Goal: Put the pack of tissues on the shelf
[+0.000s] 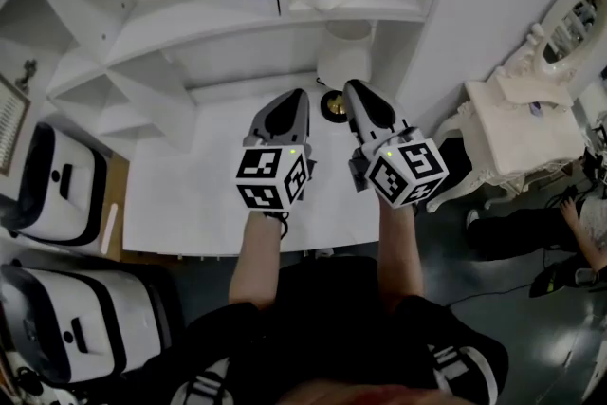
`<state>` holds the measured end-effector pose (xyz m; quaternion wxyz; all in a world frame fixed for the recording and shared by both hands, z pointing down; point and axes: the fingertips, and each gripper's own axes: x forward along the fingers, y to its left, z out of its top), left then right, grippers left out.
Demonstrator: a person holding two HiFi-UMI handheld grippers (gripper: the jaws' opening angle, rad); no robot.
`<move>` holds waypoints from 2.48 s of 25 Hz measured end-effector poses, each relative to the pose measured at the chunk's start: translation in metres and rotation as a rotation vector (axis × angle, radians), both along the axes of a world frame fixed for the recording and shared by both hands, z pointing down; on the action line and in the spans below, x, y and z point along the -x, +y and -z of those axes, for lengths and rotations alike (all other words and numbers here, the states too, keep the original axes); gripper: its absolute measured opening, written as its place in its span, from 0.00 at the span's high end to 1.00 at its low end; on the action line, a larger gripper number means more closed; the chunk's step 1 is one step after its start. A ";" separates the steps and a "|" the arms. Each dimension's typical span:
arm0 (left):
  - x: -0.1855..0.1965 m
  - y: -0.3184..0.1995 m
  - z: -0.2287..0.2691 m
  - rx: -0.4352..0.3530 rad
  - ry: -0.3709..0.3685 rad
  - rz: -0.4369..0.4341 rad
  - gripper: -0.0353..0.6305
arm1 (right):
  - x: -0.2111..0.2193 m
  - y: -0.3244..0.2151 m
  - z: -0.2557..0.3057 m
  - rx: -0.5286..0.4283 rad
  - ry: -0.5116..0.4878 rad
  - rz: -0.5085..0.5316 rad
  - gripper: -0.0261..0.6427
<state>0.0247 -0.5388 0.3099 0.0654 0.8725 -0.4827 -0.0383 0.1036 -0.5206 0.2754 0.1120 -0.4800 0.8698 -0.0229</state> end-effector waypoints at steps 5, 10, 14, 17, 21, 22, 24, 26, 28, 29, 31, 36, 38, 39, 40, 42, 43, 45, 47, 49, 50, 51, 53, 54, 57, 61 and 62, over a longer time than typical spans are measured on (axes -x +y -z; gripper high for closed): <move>0.005 -0.016 0.006 -0.016 0.029 0.019 0.93 | 0.008 -0.028 0.036 -0.072 0.109 0.047 0.84; 0.016 -0.027 0.007 -0.022 0.026 0.049 0.93 | 0.009 -0.059 0.064 -0.100 0.225 0.008 0.79; 0.019 -0.038 0.005 -0.020 0.027 0.063 0.93 | 0.013 -0.084 0.088 -0.131 0.318 -0.024 0.78; 0.021 -0.044 0.002 -0.013 0.026 0.076 0.93 | 0.023 -0.098 0.097 -0.147 0.413 -0.025 0.69; 0.023 -0.052 -0.011 0.024 0.024 0.089 0.93 | 0.032 -0.113 0.110 -0.186 0.502 -0.049 0.66; 0.024 -0.053 -0.015 0.036 0.022 0.093 0.93 | 0.033 -0.116 0.111 -0.193 0.522 -0.059 0.66; 0.023 -0.054 -0.022 0.054 0.019 0.097 0.93 | 0.036 -0.124 0.109 -0.193 0.566 -0.075 0.66; 0.023 -0.053 -0.026 0.064 0.014 0.100 0.93 | 0.038 -0.131 0.104 -0.183 0.587 -0.085 0.66; 0.026 -0.052 -0.030 0.070 0.009 0.108 0.93 | 0.037 -0.135 0.100 -0.179 0.577 -0.103 0.67; 0.029 -0.052 -0.032 0.074 0.006 0.115 0.93 | 0.036 -0.137 0.099 -0.180 0.570 -0.117 0.70; 0.036 -0.052 -0.035 0.081 0.001 0.131 0.93 | 0.034 -0.139 0.097 -0.177 0.558 -0.141 0.79; 0.045 -0.050 -0.031 0.070 -0.005 0.152 0.93 | 0.027 -0.137 0.095 -0.176 0.500 -0.161 0.87; 0.044 -0.048 -0.029 0.065 -0.007 0.151 0.93 | 0.024 -0.132 0.100 -0.189 0.470 -0.168 0.90; 0.044 -0.047 -0.028 0.064 -0.008 0.149 0.93 | 0.023 -0.128 0.103 -0.202 0.448 -0.165 0.90; 0.043 -0.047 -0.027 0.061 -0.009 0.146 0.93 | 0.023 -0.124 0.108 -0.219 0.422 -0.156 0.91; 0.041 -0.044 -0.026 0.056 -0.009 0.138 0.93 | 0.022 -0.112 0.118 -0.260 0.373 -0.133 0.91; 0.040 -0.043 -0.025 0.054 -0.008 0.135 0.93 | 0.021 -0.106 0.123 -0.278 0.355 -0.122 0.91; 0.039 -0.040 -0.024 0.052 0.000 0.124 0.93 | 0.021 -0.093 0.130 -0.306 0.325 -0.099 0.91; 0.037 -0.036 -0.021 0.054 0.031 0.106 0.93 | 0.018 -0.078 0.137 -0.326 0.284 -0.072 0.92; 0.036 -0.031 -0.018 0.050 0.051 0.098 0.93 | 0.015 -0.062 0.142 -0.338 0.242 -0.045 0.92; 0.038 -0.029 -0.016 0.041 0.034 0.108 0.93 | 0.015 -0.054 0.144 -0.343 0.227 -0.032 0.92; 0.039 -0.026 -0.014 0.028 0.001 0.124 0.93 | 0.016 -0.047 0.144 -0.347 0.217 -0.020 0.92; 0.041 -0.020 -0.010 0.006 -0.034 0.133 0.93 | 0.017 -0.033 0.143 -0.346 0.200 -0.007 0.92; 0.041 -0.016 -0.008 0.004 -0.018 0.119 0.93 | 0.017 -0.027 0.141 -0.340 0.192 -0.005 0.92; 0.039 -0.002 -0.003 0.014 0.038 0.073 0.93 | 0.015 -0.011 0.132 -0.304 0.156 -0.008 0.92; 0.041 0.020 0.003 0.009 0.053 0.045 0.93 | 0.004 0.012 0.109 -0.220 0.061 -0.040 0.92; 0.043 0.026 0.005 0.007 0.056 0.039 0.93 | 0.002 0.019 0.101 -0.198 0.045 -0.052 0.92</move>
